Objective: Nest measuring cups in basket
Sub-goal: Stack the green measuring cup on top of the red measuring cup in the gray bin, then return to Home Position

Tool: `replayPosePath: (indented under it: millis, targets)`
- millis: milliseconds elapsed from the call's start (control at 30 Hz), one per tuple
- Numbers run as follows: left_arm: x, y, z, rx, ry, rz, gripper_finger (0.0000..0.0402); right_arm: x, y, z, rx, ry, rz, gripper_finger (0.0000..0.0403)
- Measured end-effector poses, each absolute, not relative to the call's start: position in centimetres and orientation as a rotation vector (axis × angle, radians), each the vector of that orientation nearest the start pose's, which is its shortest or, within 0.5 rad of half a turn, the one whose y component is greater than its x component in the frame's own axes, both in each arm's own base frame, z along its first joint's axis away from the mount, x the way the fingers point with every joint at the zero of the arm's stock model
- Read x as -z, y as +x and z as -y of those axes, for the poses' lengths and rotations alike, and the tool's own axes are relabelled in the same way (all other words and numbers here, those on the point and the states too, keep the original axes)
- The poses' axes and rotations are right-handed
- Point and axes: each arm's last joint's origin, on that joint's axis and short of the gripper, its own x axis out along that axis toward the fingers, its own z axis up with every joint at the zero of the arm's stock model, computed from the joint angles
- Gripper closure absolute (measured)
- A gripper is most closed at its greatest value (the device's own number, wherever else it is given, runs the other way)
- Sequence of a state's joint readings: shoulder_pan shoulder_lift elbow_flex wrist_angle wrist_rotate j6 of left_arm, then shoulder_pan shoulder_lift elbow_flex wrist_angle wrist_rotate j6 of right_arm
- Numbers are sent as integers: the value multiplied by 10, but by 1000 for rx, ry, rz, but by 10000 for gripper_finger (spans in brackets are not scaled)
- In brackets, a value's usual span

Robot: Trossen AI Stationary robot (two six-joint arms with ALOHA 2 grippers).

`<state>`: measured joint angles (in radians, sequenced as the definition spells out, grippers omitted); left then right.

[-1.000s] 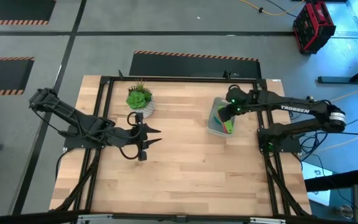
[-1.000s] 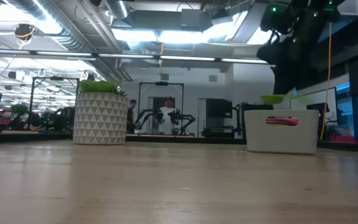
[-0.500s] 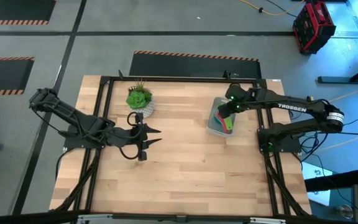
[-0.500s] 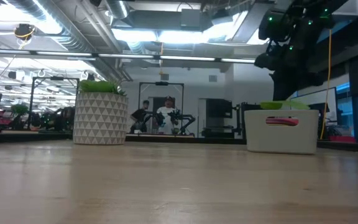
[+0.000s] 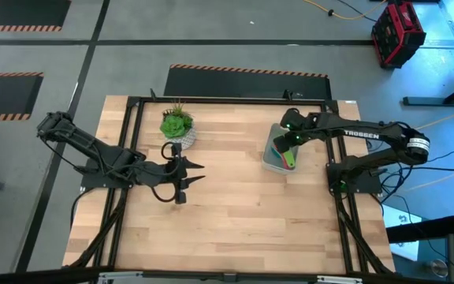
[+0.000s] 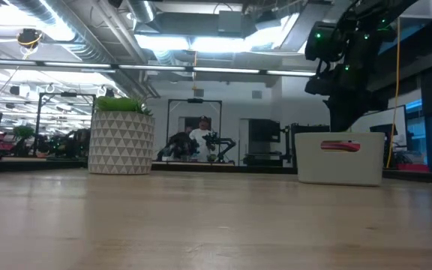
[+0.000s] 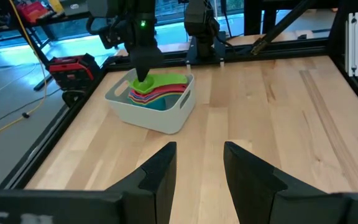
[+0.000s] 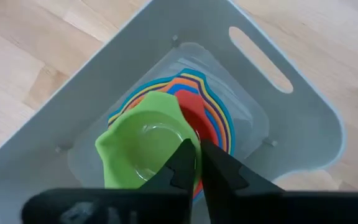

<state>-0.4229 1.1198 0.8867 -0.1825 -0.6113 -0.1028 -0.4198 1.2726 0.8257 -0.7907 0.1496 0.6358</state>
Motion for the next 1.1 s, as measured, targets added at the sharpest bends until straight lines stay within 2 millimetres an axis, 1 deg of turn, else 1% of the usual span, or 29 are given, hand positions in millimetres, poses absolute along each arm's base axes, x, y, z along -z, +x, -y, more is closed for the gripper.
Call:
replayPosePath:
  millis: [367,500,633,700,767,833,900,1000,1100]
  targets:
    - [-306,226,84,-204,104,-351,275,-213,200,94,863,700,-1056,290]
    - [-306,226,84,-204,104,-351,275,-213,200,94,849,686,-1063,284]
    - [-307,227,83,-206,97,-339,275,-214,200,93,844,681,-1060,290]
    - [-309,229,81,-213,90,-324,275,-218,199,94,841,681,-1053,294]
    - [-311,231,78,-211,72,-301,275,-227,201,94,818,664,-1038,298]
    - [-315,235,73,-197,53,-264,275,-240,205,95,766,626,-1015,300]
    - [-320,238,70,-163,71,-221,275,-255,208,96,716,588,-979,300]
    - [-330,243,63,-135,137,-131,275,-281,214,97,621,536,-909,300]
    - [-342,244,54,-174,186,-34,275,-309,220,97,503,496,-842,301]
